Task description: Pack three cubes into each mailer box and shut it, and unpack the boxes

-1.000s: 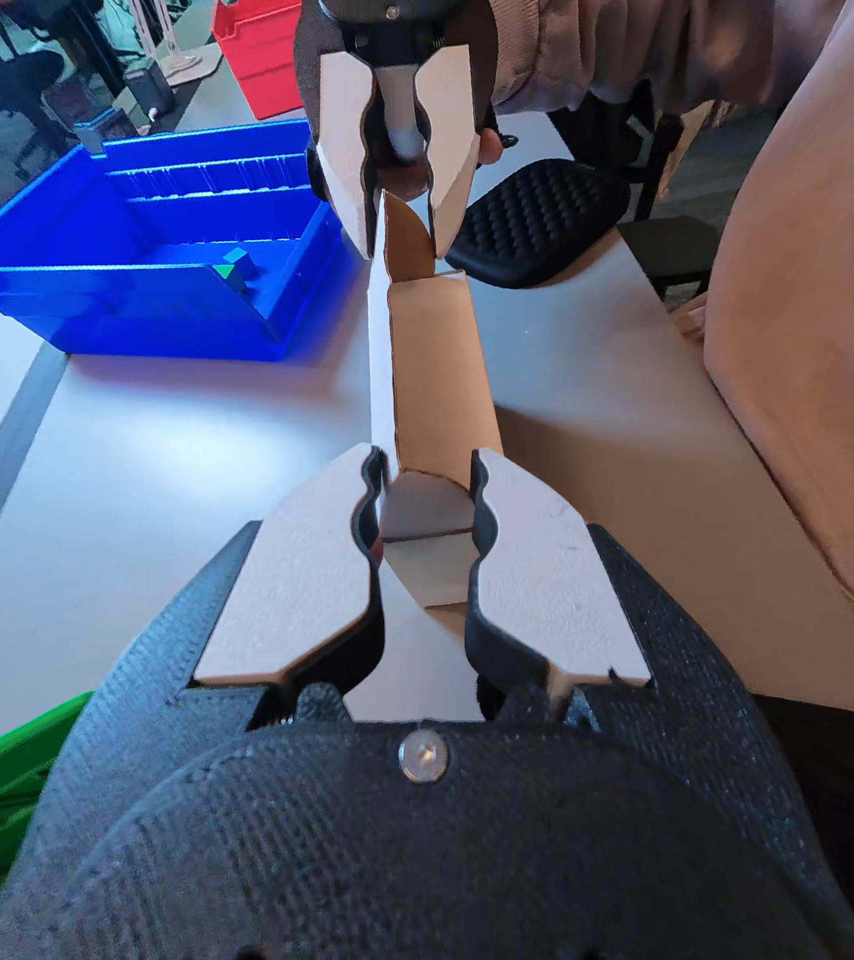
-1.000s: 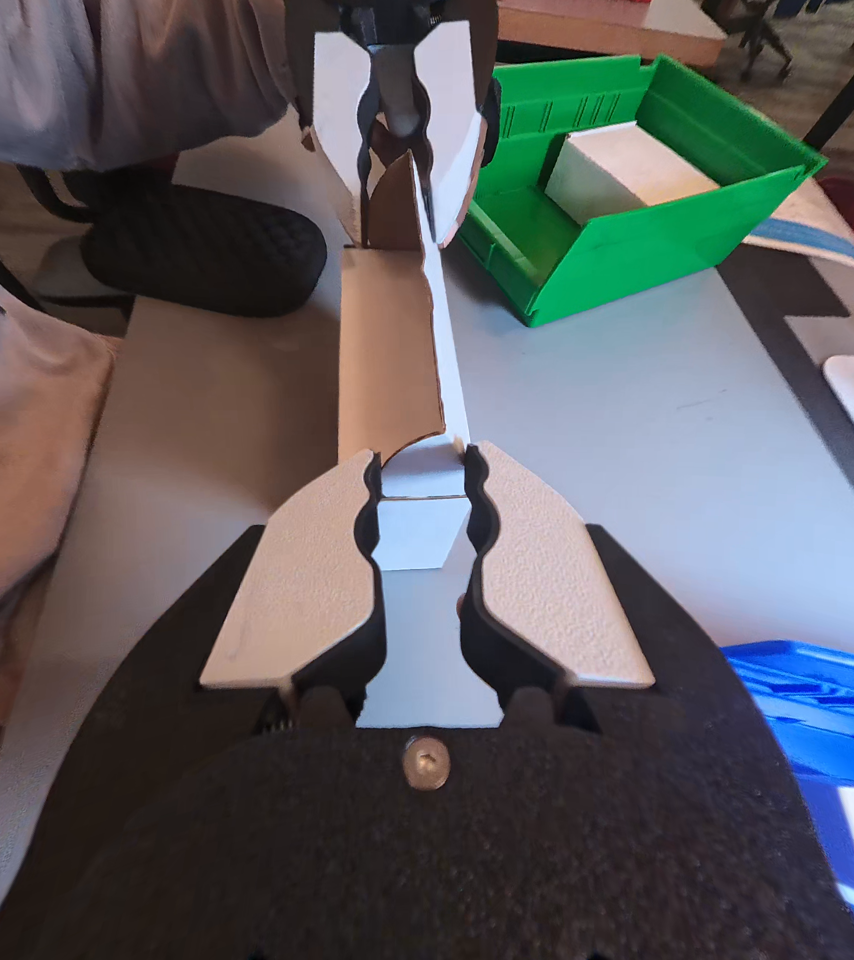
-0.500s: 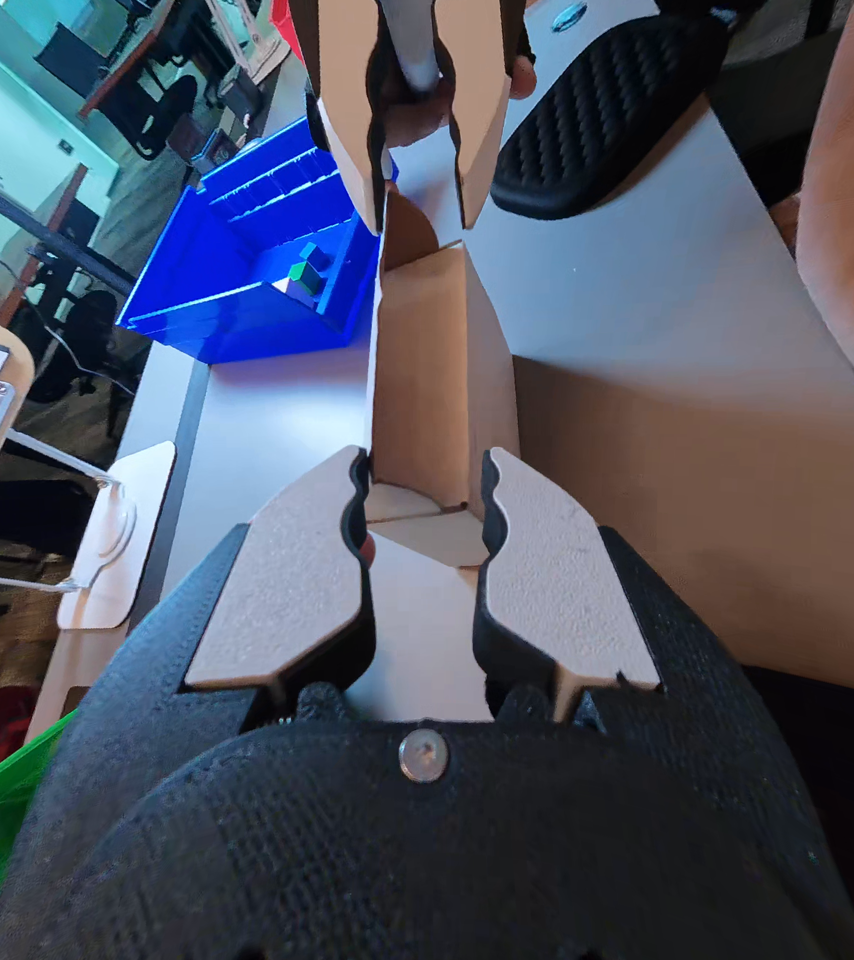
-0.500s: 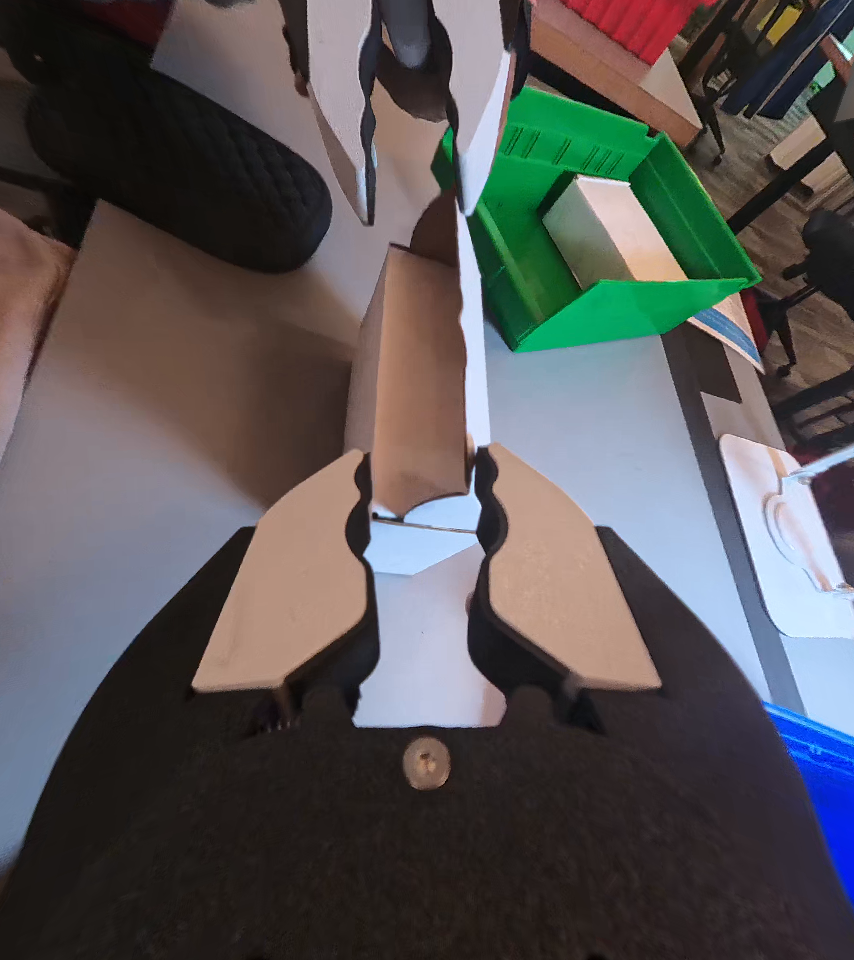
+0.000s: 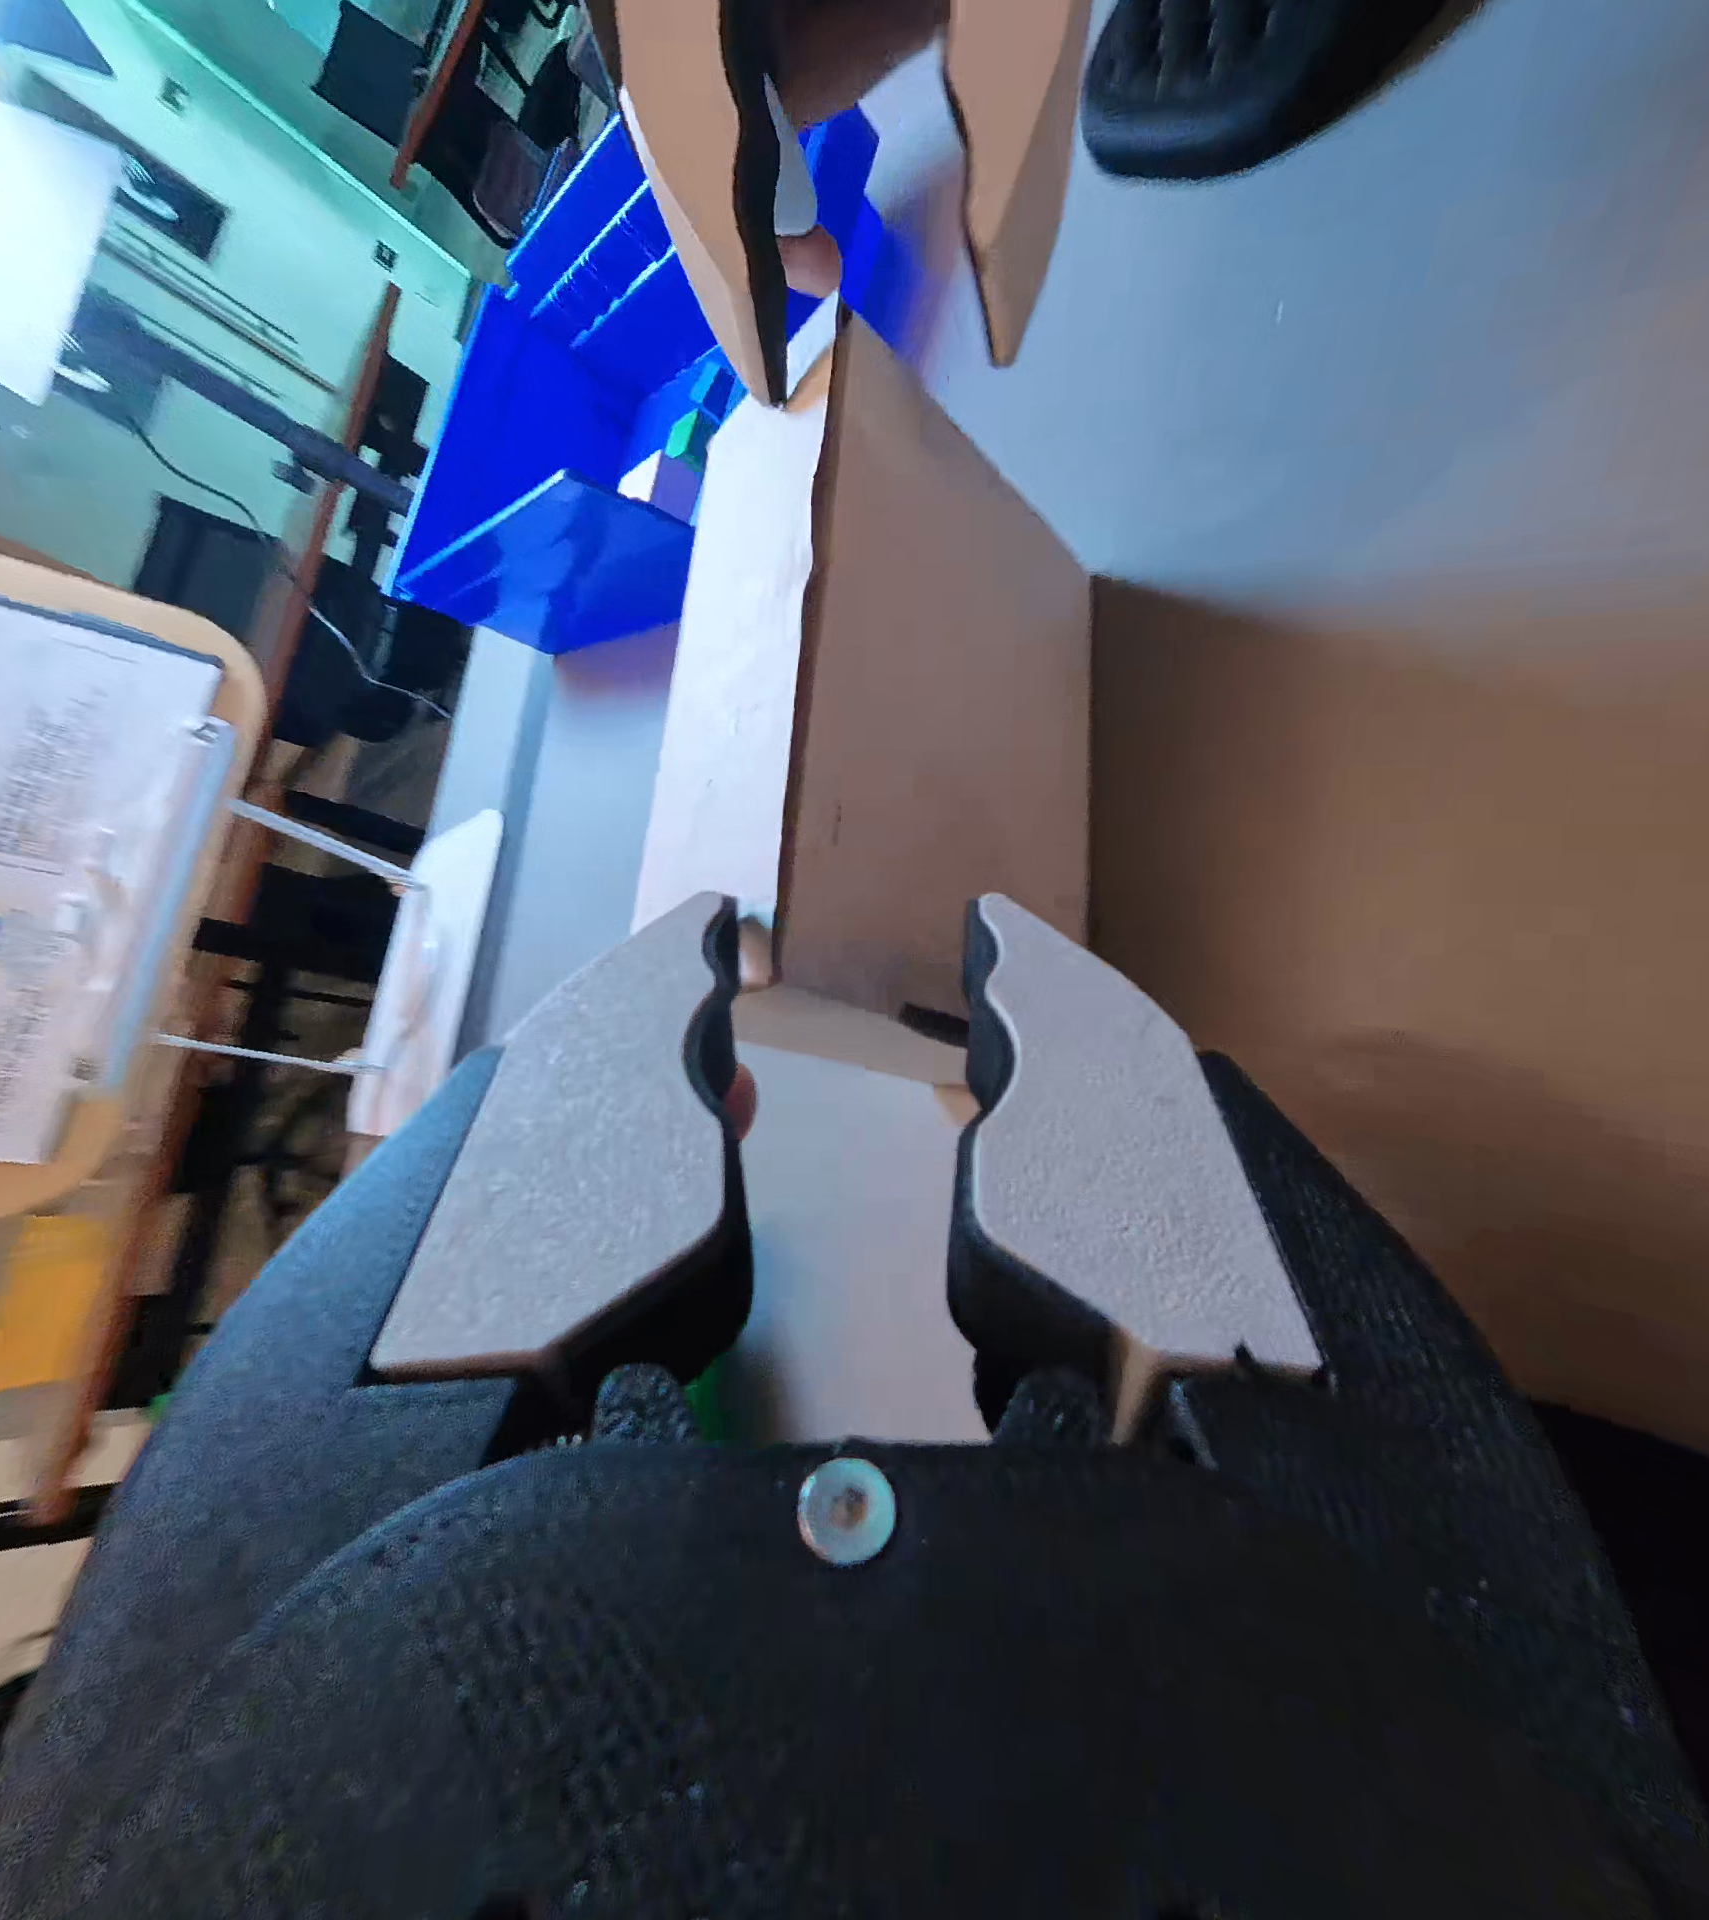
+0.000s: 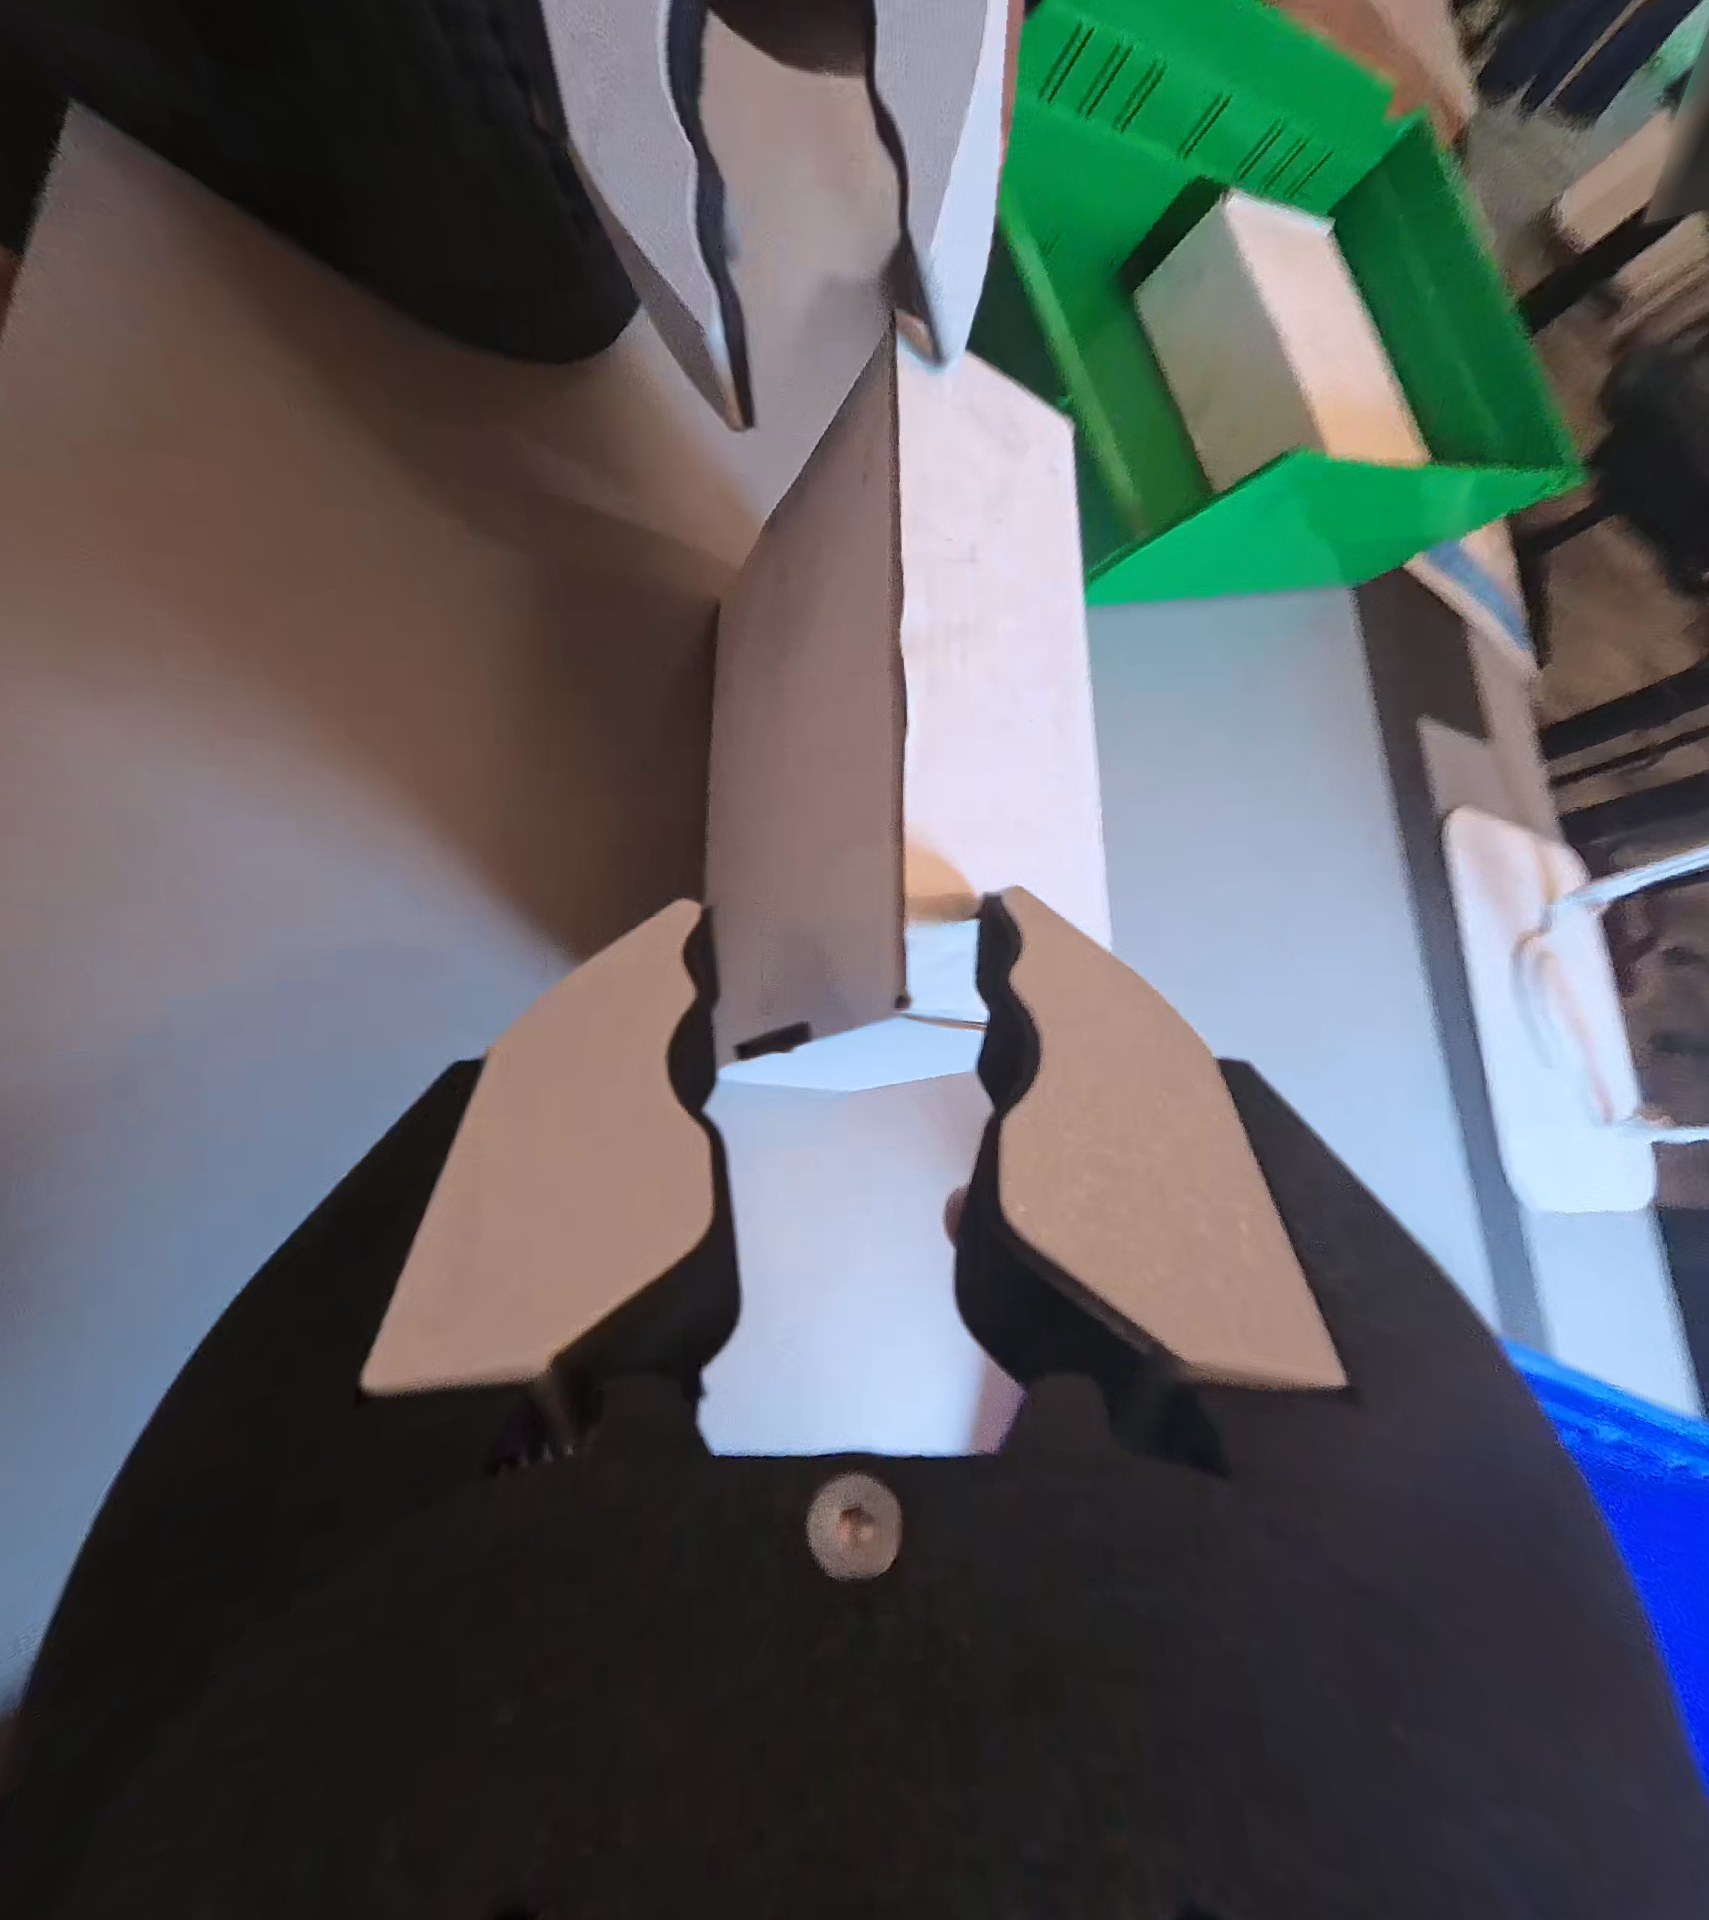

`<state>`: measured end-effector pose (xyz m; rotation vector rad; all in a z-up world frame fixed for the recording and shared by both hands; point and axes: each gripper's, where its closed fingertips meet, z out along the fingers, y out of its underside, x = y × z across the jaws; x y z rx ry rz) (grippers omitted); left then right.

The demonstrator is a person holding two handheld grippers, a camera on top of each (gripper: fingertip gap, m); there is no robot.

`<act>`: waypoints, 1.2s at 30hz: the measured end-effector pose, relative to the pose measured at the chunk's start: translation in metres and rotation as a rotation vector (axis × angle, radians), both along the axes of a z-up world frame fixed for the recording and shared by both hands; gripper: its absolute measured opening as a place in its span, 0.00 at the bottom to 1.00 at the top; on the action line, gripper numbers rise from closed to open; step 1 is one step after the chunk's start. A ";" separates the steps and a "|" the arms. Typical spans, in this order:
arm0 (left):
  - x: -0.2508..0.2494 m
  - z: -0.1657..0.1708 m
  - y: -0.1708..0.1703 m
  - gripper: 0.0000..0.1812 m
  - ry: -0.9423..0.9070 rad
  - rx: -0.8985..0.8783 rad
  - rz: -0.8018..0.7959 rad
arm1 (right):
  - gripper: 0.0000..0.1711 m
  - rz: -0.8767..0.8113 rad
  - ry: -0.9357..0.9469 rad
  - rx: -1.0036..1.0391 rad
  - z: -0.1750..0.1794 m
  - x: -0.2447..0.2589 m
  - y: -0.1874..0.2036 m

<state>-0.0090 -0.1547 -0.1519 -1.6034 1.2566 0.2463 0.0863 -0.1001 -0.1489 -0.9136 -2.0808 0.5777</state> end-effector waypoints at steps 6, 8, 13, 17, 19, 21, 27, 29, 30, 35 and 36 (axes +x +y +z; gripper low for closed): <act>-0.017 0.004 0.006 0.42 -0.337 -0.121 0.085 | 0.39 -0.091 -0.102 -0.017 0.015 -0.007 0.007; -0.021 -0.006 0.016 0.46 -0.443 -0.197 0.103 | 0.42 -0.091 -0.167 -0.008 0.019 -0.018 0.005; -0.004 -0.031 0.033 0.45 -0.502 -0.276 0.071 | 0.46 -0.084 -0.450 0.171 -0.004 -0.041 0.006; 0.005 -0.025 0.028 0.38 -0.388 -0.138 0.043 | 0.40 -0.046 -0.540 0.392 -0.023 -0.046 0.008; 0.002 -0.020 0.022 0.36 -0.449 -0.121 0.033 | 0.40 -0.052 -0.473 0.434 -0.016 -0.045 0.007; -0.011 -0.011 0.019 0.38 -0.515 -0.109 0.066 | 0.40 -0.103 -0.389 0.471 0.003 -0.037 0.014; -0.048 0.016 0.024 0.36 -0.695 -0.035 0.163 | 0.40 -0.511 -0.124 0.747 0.111 0.022 0.133; -0.049 0.015 0.028 0.36 -0.689 -0.031 0.187 | 0.40 -0.616 -0.117 0.838 0.126 0.044 0.187; -0.048 0.016 0.028 0.36 -0.685 -0.025 0.189 | 0.40 -0.656 -0.127 0.869 0.126 0.052 0.214; -0.050 0.017 0.031 0.36 -0.651 -0.006 0.234 | 0.40 -0.735 -0.257 0.971 0.068 0.065 0.327; -0.052 0.018 0.031 0.36 -0.653 -0.004 0.247 | 0.40 -0.730 -0.281 0.989 0.053 0.062 0.342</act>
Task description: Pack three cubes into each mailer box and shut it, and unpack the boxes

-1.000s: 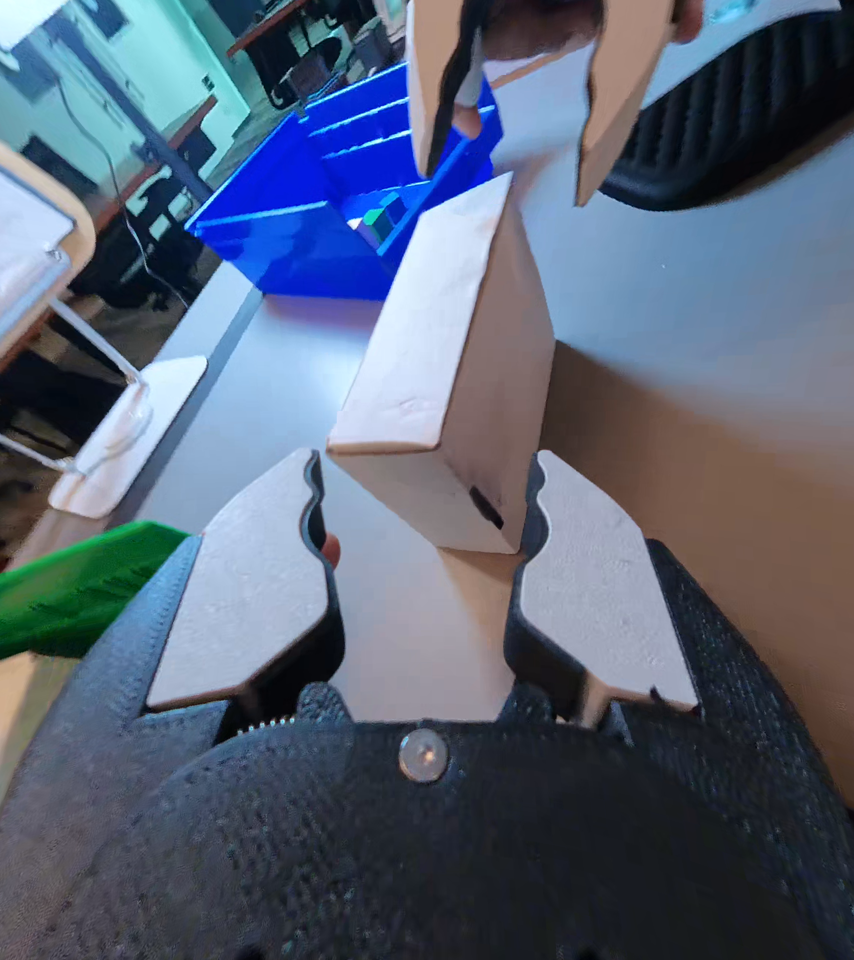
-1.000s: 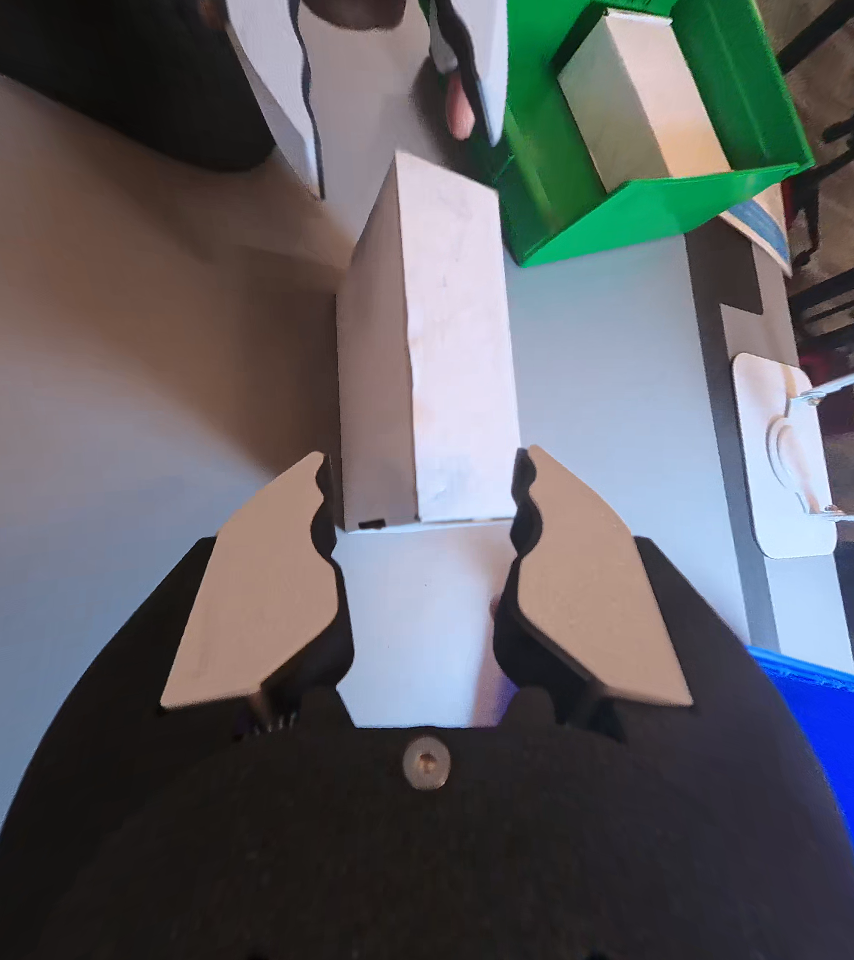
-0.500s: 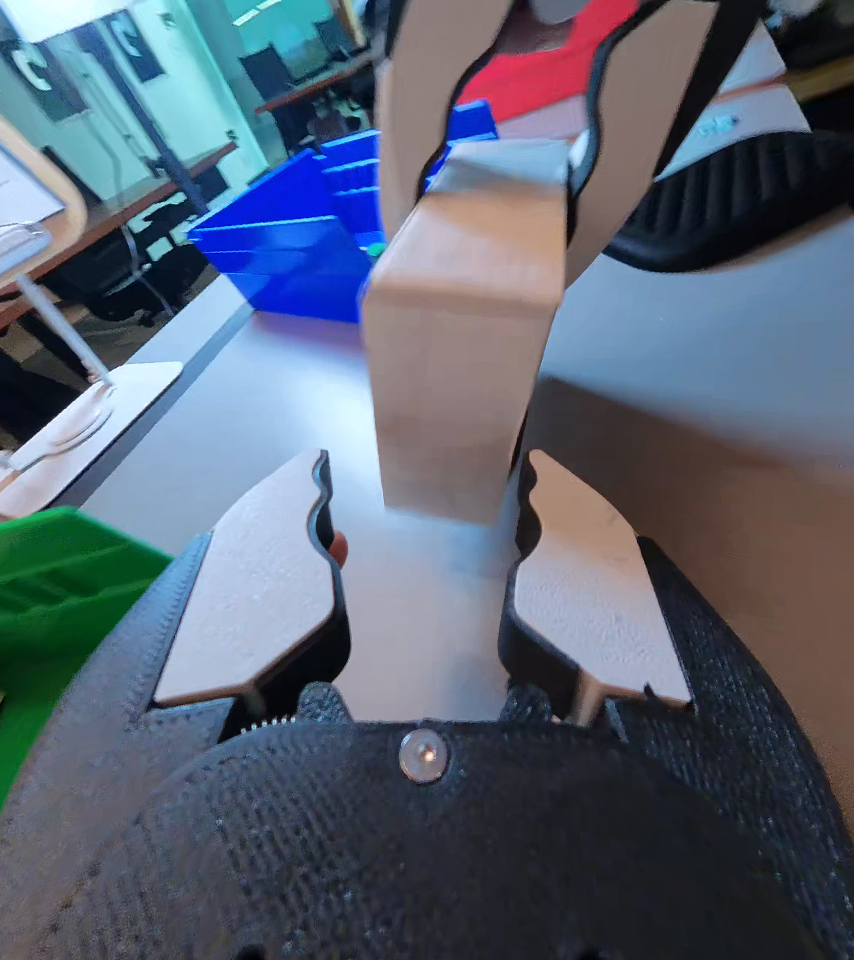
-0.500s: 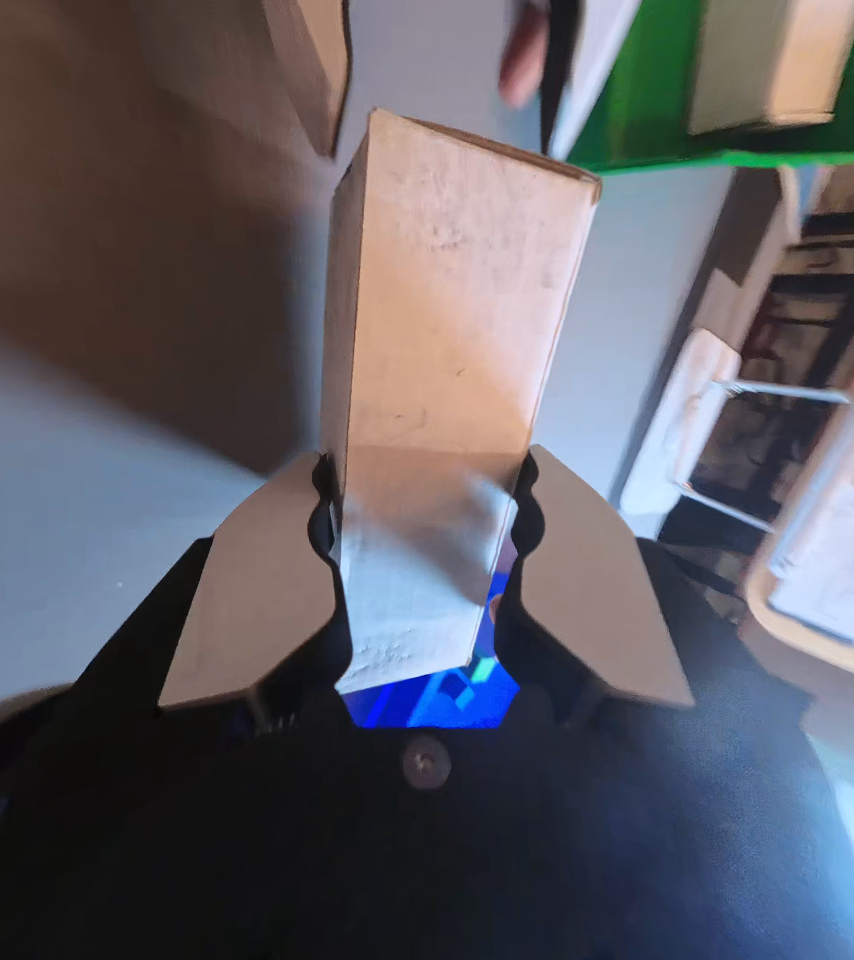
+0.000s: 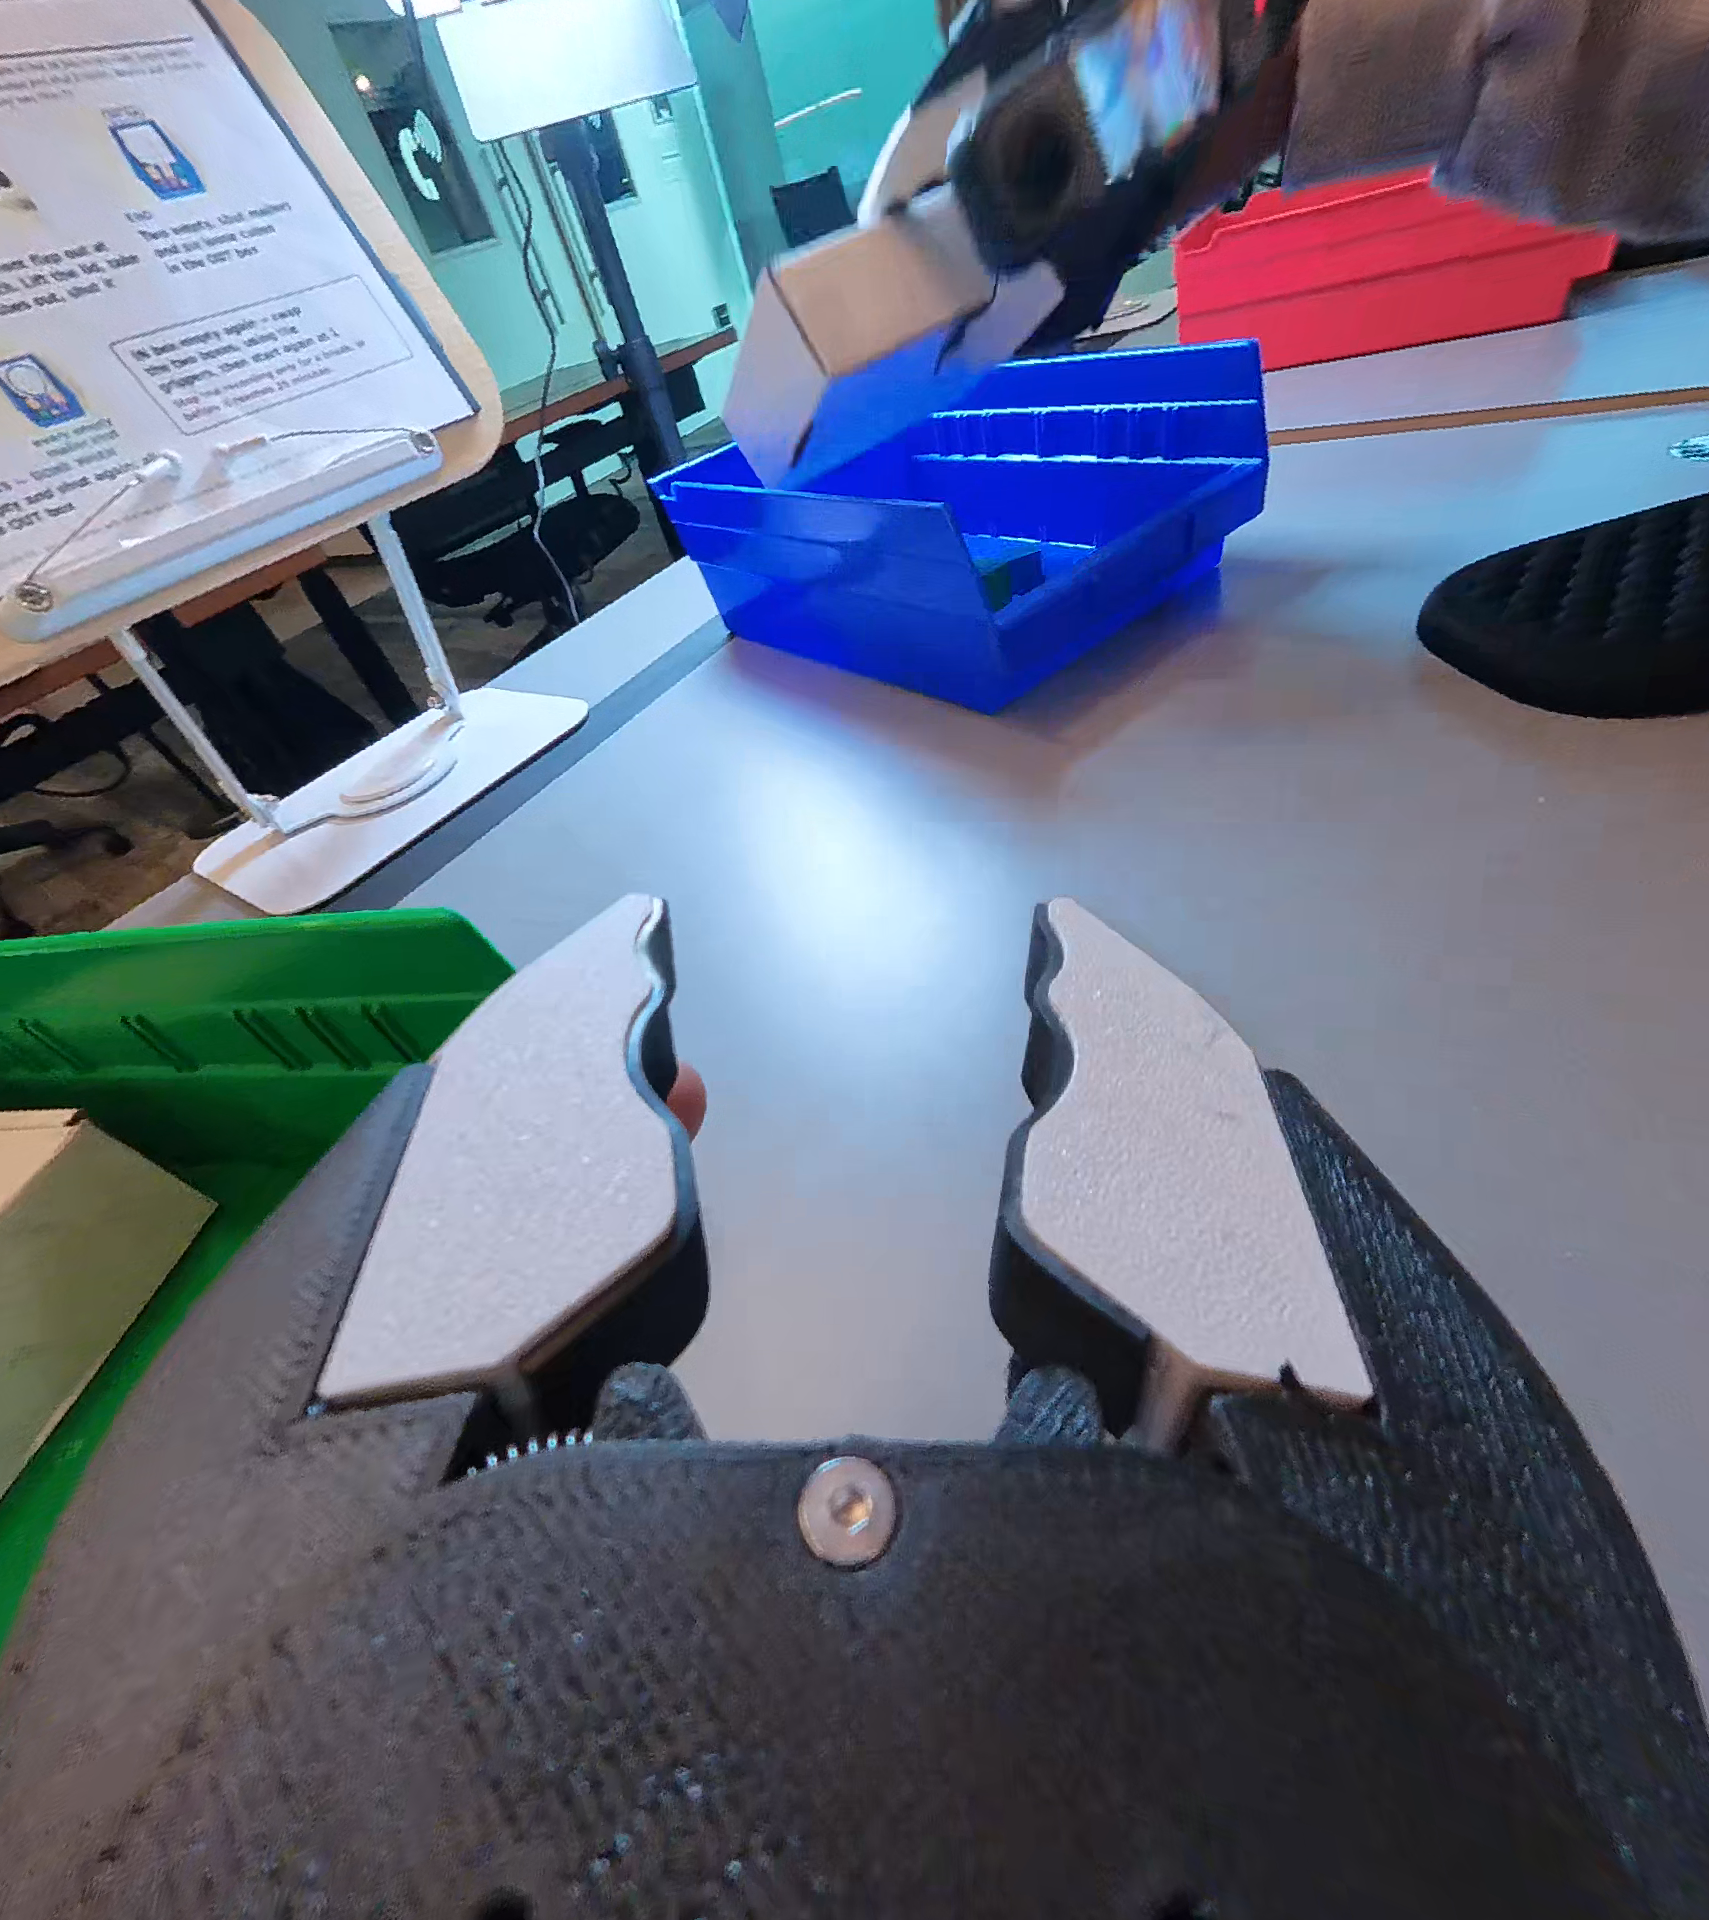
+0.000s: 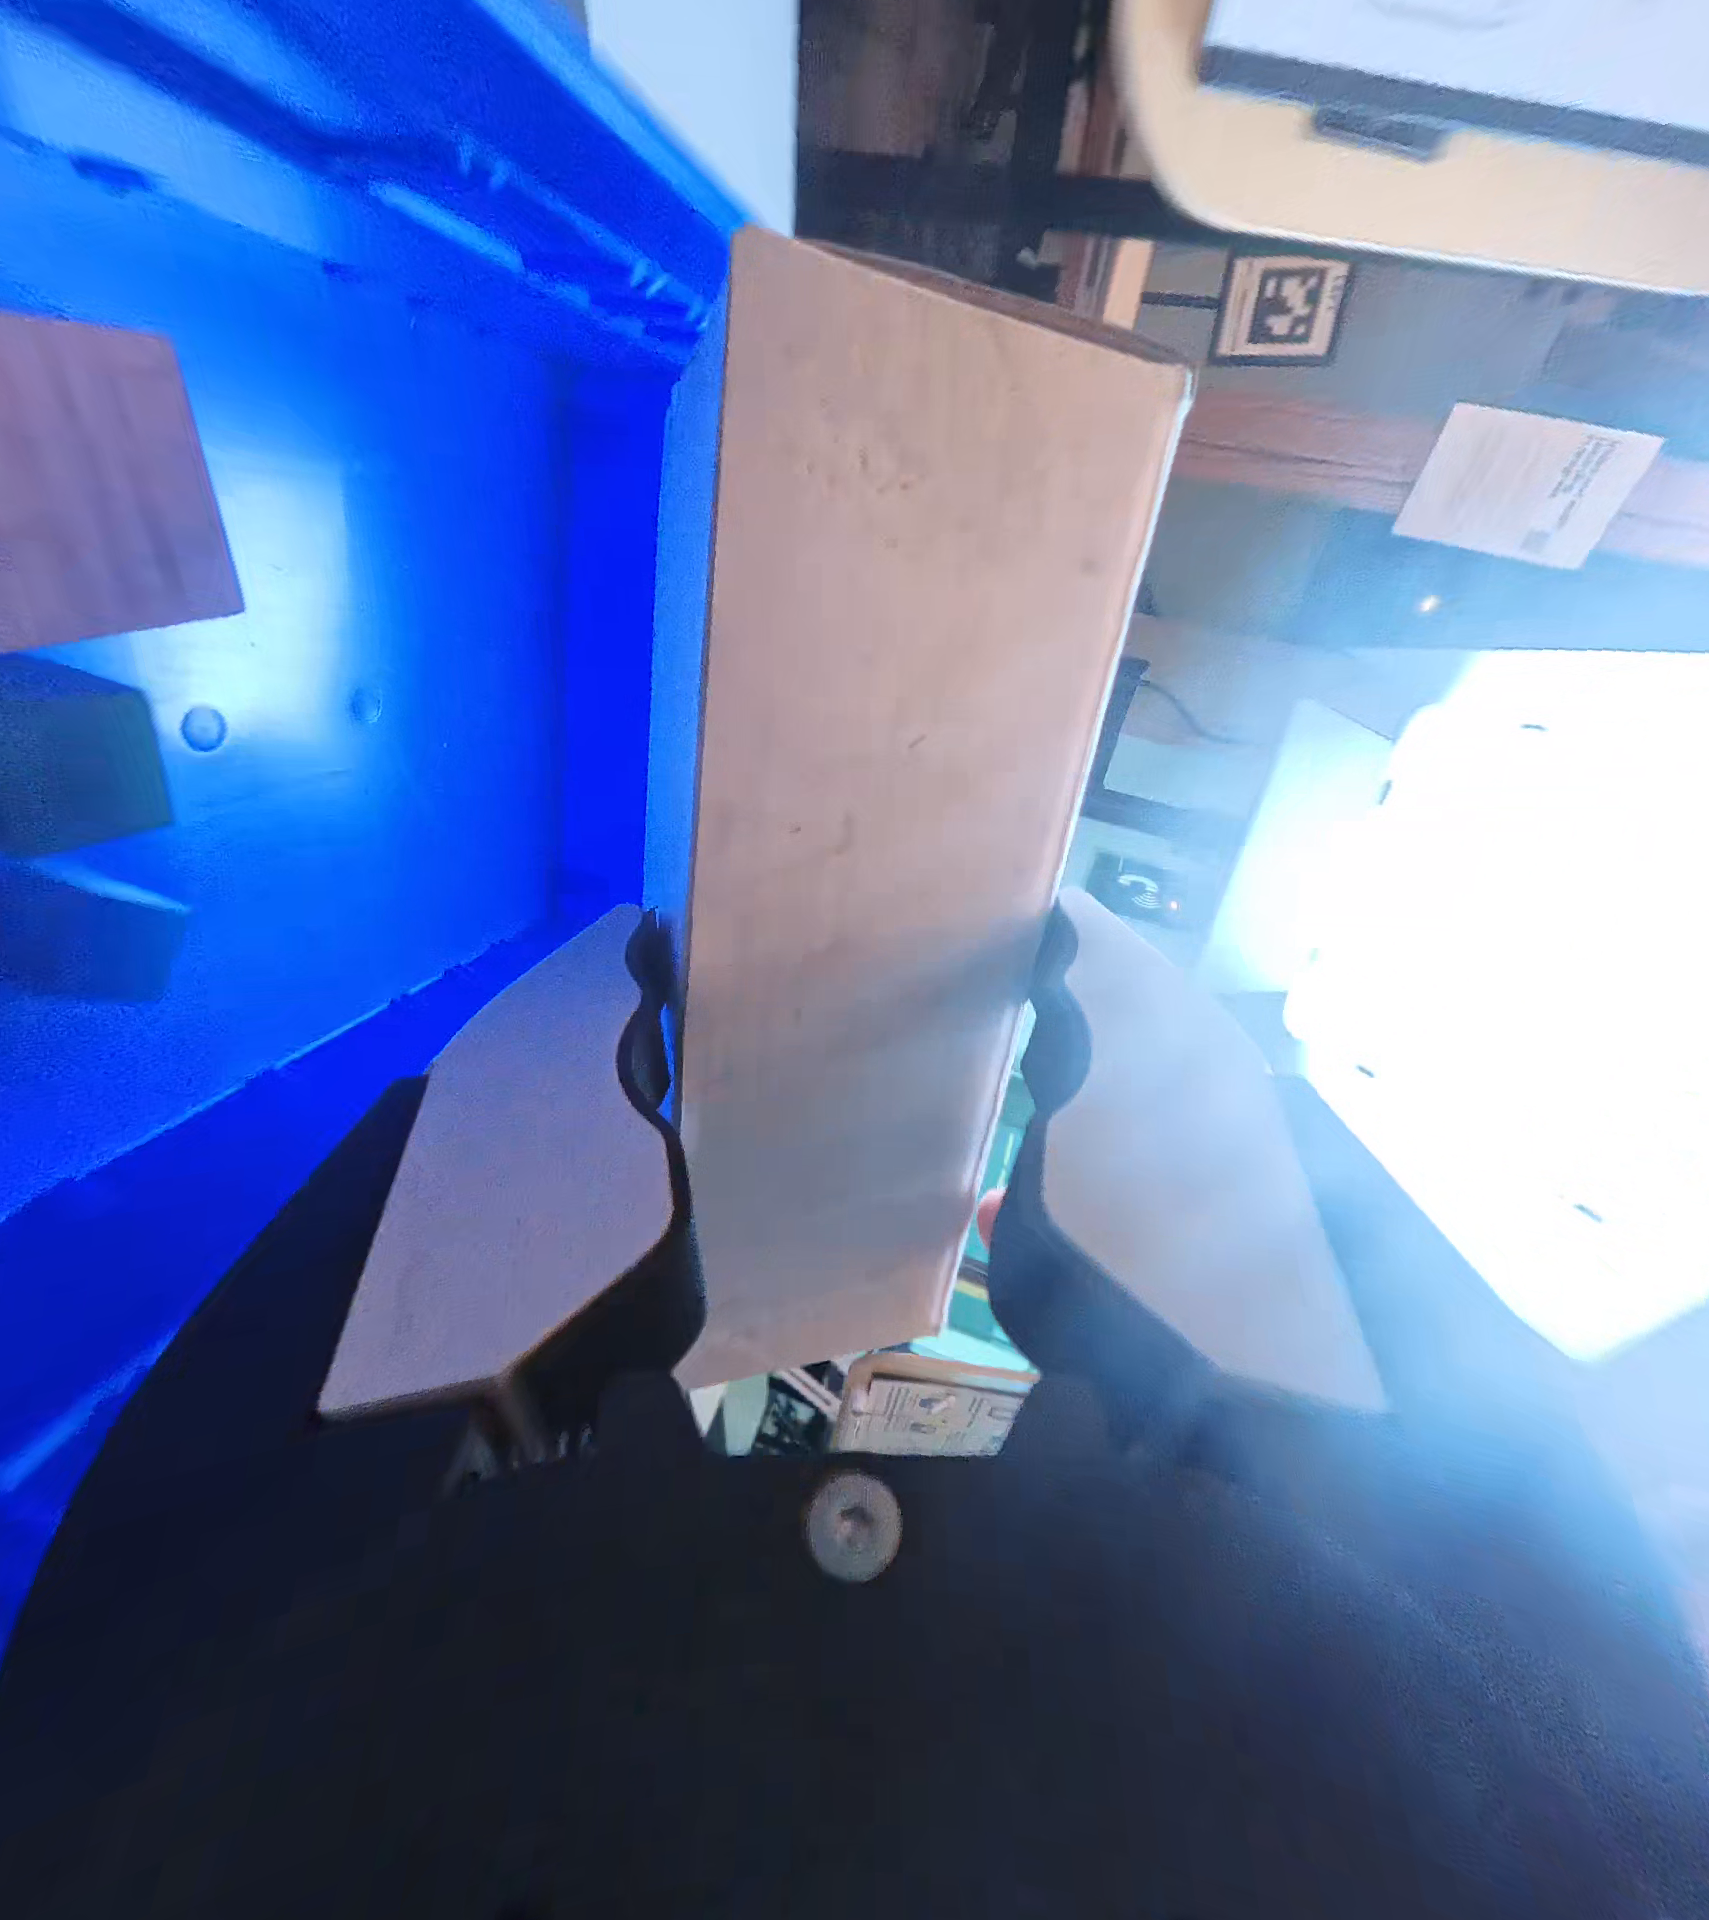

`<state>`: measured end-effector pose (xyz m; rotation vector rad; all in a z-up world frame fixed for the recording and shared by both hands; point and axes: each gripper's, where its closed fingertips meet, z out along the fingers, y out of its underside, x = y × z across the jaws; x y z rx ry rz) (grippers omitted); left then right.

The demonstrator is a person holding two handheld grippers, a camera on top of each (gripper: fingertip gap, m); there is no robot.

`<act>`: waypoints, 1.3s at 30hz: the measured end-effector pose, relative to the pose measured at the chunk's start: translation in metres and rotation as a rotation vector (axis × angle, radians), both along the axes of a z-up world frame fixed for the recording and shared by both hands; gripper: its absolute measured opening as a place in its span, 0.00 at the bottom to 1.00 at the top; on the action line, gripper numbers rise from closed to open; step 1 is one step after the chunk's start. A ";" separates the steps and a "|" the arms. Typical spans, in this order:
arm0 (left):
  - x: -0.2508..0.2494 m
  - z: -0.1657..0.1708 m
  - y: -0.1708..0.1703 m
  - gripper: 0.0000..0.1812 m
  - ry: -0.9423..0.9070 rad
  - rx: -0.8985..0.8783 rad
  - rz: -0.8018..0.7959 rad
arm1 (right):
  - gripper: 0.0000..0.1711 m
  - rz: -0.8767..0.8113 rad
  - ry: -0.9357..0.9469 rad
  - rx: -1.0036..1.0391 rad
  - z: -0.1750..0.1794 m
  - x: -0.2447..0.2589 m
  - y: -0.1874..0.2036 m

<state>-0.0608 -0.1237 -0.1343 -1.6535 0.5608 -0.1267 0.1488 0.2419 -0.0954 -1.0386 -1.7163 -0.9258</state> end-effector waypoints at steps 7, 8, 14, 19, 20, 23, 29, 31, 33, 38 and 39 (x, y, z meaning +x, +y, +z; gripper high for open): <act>-0.032 0.015 0.002 0.38 0.056 -0.024 0.104 | 0.44 -0.120 -0.164 -0.127 -0.084 -0.001 0.055; -0.041 0.019 0.003 0.39 0.066 -0.045 0.119 | 0.47 -0.135 -0.158 -0.192 -0.091 0.000 0.056; -0.137 0.041 0.028 0.43 0.229 -0.270 0.267 | 0.53 -0.117 0.095 -0.600 -0.076 -0.005 0.022; -0.233 -0.002 0.057 0.53 0.437 -0.669 0.329 | 0.50 0.080 0.455 -0.785 -0.030 -0.028 -0.054; -0.249 -0.014 0.061 0.55 0.483 -0.751 0.327 | 0.49 0.132 0.504 -0.832 -0.025 -0.031 -0.077; -0.285 -0.047 0.069 0.62 0.563 -0.979 0.304 | 0.49 0.254 0.587 -0.991 -0.025 -0.031 -0.148; -0.318 -0.080 0.089 0.71 0.609 -1.251 0.255 | 0.47 0.361 0.626 -1.193 -0.060 -0.007 -0.251; -0.317 -0.091 0.089 0.70 0.595 -1.325 0.215 | 0.46 0.378 0.672 -1.249 -0.065 0.000 -0.268; -0.317 -0.095 0.088 0.72 0.648 -1.363 0.200 | 0.45 0.394 0.731 -1.272 -0.065 0.005 -0.276; -0.300 -0.090 0.088 0.71 0.738 -1.252 0.113 | 0.42 0.411 0.831 -1.290 -0.068 0.005 -0.276; -0.295 -0.087 0.085 0.71 0.732 -1.235 0.098 | 0.42 0.417 0.836 -1.297 -0.070 0.003 -0.277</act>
